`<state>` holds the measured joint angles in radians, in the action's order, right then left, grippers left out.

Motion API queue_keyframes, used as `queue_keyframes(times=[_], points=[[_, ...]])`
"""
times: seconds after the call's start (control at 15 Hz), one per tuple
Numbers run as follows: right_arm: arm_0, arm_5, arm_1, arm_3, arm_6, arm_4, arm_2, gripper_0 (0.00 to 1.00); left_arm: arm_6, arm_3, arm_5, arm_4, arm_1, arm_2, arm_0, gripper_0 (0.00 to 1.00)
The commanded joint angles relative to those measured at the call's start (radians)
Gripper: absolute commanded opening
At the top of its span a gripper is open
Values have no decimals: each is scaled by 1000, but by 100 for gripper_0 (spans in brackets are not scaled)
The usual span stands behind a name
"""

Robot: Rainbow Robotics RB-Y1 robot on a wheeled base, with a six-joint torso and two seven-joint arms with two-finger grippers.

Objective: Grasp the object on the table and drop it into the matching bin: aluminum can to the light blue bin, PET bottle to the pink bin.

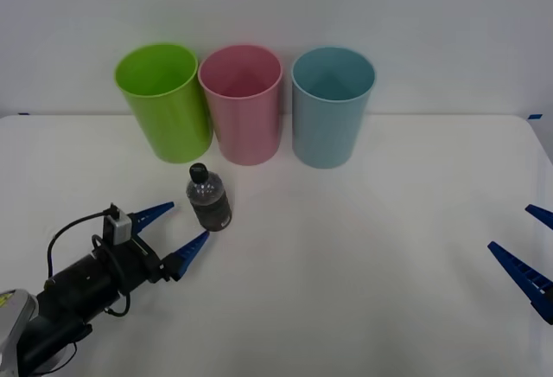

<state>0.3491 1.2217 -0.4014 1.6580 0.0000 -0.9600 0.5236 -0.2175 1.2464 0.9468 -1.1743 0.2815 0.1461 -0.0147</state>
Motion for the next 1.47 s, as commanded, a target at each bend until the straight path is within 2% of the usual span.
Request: queue_keyframes(times=[0.07,0.6,1.07,1.47], points=[[0,0,0,0,0,0,0,100,-11,-1,-51,-1,-22,-29,-16,100],[0,0,0,0,0,0,0,100,-22,-5,-135,-1,-25,-88,-62,100],[0,0,0,0,0,0,0,100,-36,-82,-140,-2,-35,-106,-126,100],[0,0,0,0,0,0,0,100,-46,-96,-145,-4,-54,-106,-134,100]])
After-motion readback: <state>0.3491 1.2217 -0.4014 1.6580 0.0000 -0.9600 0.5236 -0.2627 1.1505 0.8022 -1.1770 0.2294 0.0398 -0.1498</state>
